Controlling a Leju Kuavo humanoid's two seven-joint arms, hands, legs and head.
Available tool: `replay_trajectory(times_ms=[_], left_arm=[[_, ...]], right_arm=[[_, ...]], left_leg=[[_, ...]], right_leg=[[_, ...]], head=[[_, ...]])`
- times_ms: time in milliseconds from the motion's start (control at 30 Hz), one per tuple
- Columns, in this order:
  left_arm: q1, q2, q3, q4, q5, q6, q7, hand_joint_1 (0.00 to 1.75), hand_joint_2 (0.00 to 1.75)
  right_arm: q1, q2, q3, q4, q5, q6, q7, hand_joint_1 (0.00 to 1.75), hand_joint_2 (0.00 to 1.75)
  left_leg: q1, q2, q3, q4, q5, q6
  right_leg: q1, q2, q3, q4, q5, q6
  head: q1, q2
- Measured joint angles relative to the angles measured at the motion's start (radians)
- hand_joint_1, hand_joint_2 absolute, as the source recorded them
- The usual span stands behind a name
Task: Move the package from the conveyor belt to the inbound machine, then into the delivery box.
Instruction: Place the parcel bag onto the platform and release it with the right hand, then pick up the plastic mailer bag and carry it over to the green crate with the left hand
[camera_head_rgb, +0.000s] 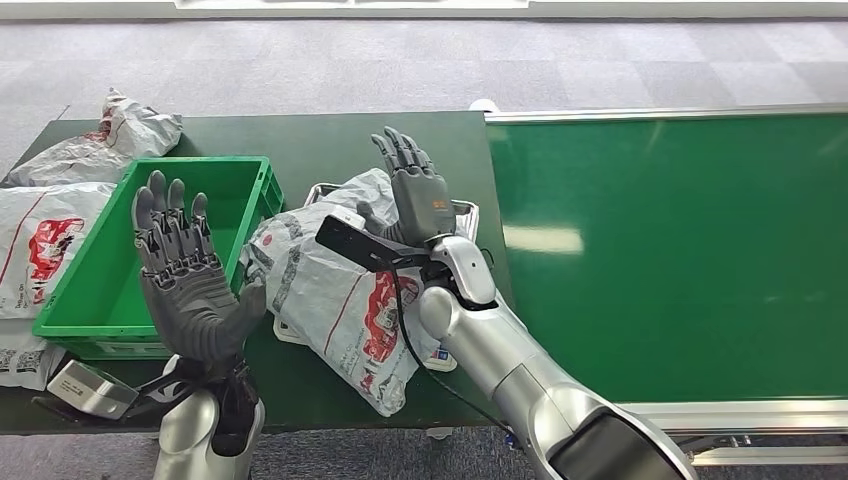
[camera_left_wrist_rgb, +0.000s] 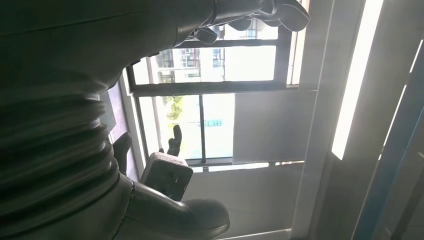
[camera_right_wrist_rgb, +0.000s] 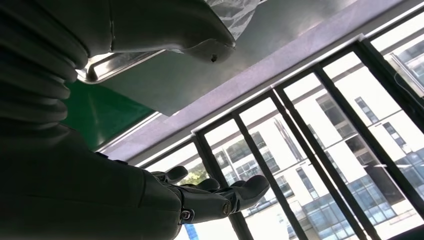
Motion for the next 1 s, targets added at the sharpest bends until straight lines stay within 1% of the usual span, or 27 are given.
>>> replay_trajectory(times_ms=[200, 233, 300, 367, 467, 567, 600, 700, 800, 833, 867, 900, 967, 1000], left_arm=[[0.004, 0.001, 0.003, -0.010, -0.009, 0.000, 0.002, 0.00, 1.75], [0.006, 0.001, 0.005, -0.012, -0.013, -0.001, 0.004, 0.00, 1.75], [0.013, 0.001, 0.010, -0.016, -0.024, -0.001, 0.012, 0.00, 1.75], [0.016, 0.001, 0.018, -0.016, -0.040, -0.002, 0.023, 0.00, 1.75], [0.014, 0.000, 0.025, -0.009, -0.087, 0.014, 0.039, 0.00, 1.75], [0.000, 0.000, 0.026, 0.019, -0.171, 0.066, 0.052, 0.00, 1.75], [-0.009, 0.001, 0.026, 0.034, -0.200, 0.087, 0.055, 0.00, 1.75], [-0.044, 0.003, 0.026, 0.091, -0.316, 0.165, 0.084, 0.00, 1.75], [-0.093, 0.013, 0.024, 0.168, -0.488, 0.239, 0.154, 0.00, 1.75], [-0.114, 0.019, 0.019, 0.200, -0.559, 0.260, 0.193, 0.00, 1.75], [-0.141, 0.026, 0.008, 0.240, -0.647, 0.279, 0.248, 0.00, 1.75], [-0.176, 0.037, -0.011, 0.291, -0.773, 0.293, 0.327, 0.00, 1.75], [-0.245, 0.061, -0.058, 0.405, -1.073, 0.304, 0.478, 0.00, 1.75], [-0.270, 0.071, -0.079, 0.451, -1.200, 0.302, 0.524, 0.00, 1.75]], right_arm=[[-0.004, 0.000, -0.014, 0.005, 0.015, 0.007, 0.020, 0.00, 1.75], [-0.001, -0.001, -0.025, 0.000, 0.009, -0.009, 0.013, 0.00, 1.75], [0.023, -0.002, -0.065, -0.041, -0.033, -0.076, -0.049, 0.00, 1.75], [0.074, -0.004, -0.122, -0.144, -0.087, -0.156, -0.136, 0.00, 1.75], [0.160, -0.007, -0.200, -0.343, -0.116, -0.228, -0.243, 0.00, 1.75], [0.264, -0.005, -0.282, -0.624, -0.099, -0.282, -0.385, 0.00, 1.75], [0.293, -0.005, -0.307, -0.724, -0.088, -0.289, -0.413, 0.00, 1.75], [0.365, -0.004, -0.357, -0.980, -0.074, -0.294, -0.445, 0.00, 1.75], [0.416, -0.004, -0.379, -1.161, -0.082, -0.294, -0.473, 0.00, 1.75], [0.429, -0.004, -0.383, -1.203, -0.089, -0.294, -0.482, 0.00, 1.75], [0.441, -0.004, -0.387, -1.236, -0.094, -0.293, -0.490, 0.00, 1.75], [0.450, -0.005, -0.390, -1.262, -0.100, -0.293, -0.498, 0.00, 1.75], [0.462, -0.005, -0.396, -1.298, -0.110, -0.292, -0.509, 0.00, 1.75], [0.466, -0.006, -0.398, -1.311, -0.113, -0.292, -0.513, 0.00, 1.75]], left_leg=[[0.000, 0.000, 0.000, 0.000, 0.000, 0.000], [0.000, 0.000, 0.000, 0.000, 0.000, 0.000], [0.000, -0.001, 0.000, 0.000, 0.000, 0.000], [0.000, -0.001, 0.000, 0.000, 0.000, 0.000], [0.000, -0.002, -0.001, 0.001, -0.001, 0.000], [-0.001, -0.004, -0.002, 0.001, -0.001, 0.001], [-0.001, -0.004, -0.002, 0.001, -0.001, 0.001], [-0.001, -0.005, -0.002, 0.001, -0.002, 0.001], [-0.001, -0.004, -0.001, 0.001, -0.002, 0.001], [-0.001, -0.004, -0.001, 0.001, -0.002, 0.001], [-0.001, -0.004, -0.001, 0.001, -0.002, 0.001], [-0.001, -0.004, -0.001, 0.001, -0.001, 0.001], [-0.001, -0.003, 0.000, 0.001, -0.001, 0.002], [-0.001, -0.002, 0.000, 0.000, -0.001, 0.001]], right_leg=[[0.000, 0.000, 0.000, 0.000, 0.000, 0.000], [0.000, 0.000, 0.000, 0.000, 0.000, 0.000], [0.000, 0.000, 0.000, 0.000, 0.000, 0.000], [0.000, -0.001, 0.000, 0.000, 0.000, 0.000], [0.000, -0.001, -0.001, 0.000, 0.000, 0.000], [-0.001, -0.003, -0.002, -0.001, -0.001, 0.001], [-0.001, -0.004, -0.002, -0.001, -0.001, 0.001], [-0.001, -0.004, -0.002, -0.001, -0.002, 0.001], [-0.001, -0.004, -0.001, -0.001, -0.002, 0.001], [-0.001, -0.003, -0.001, -0.001, -0.002, 0.001], [-0.001, -0.003, -0.001, -0.001, -0.002, 0.001], [-0.001, -0.004, -0.001, -0.001, -0.002, 0.001], [-0.001, -0.003, 0.000, -0.001, -0.001, 0.001], [-0.001, -0.002, 0.000, -0.001, 0.000, 0.001]], head=[[0.000, 0.000], [0.000, 0.000], [0.000, 0.000], [0.000, 0.000], [0.000, 0.000], [0.000, 0.000], [0.000, 0.000], [0.000, 0.000], [0.000, 0.000], [0.000, 0.000], [0.000, 0.000], [0.000, 0.000], [0.000, 0.000], [0.000, 0.000]])
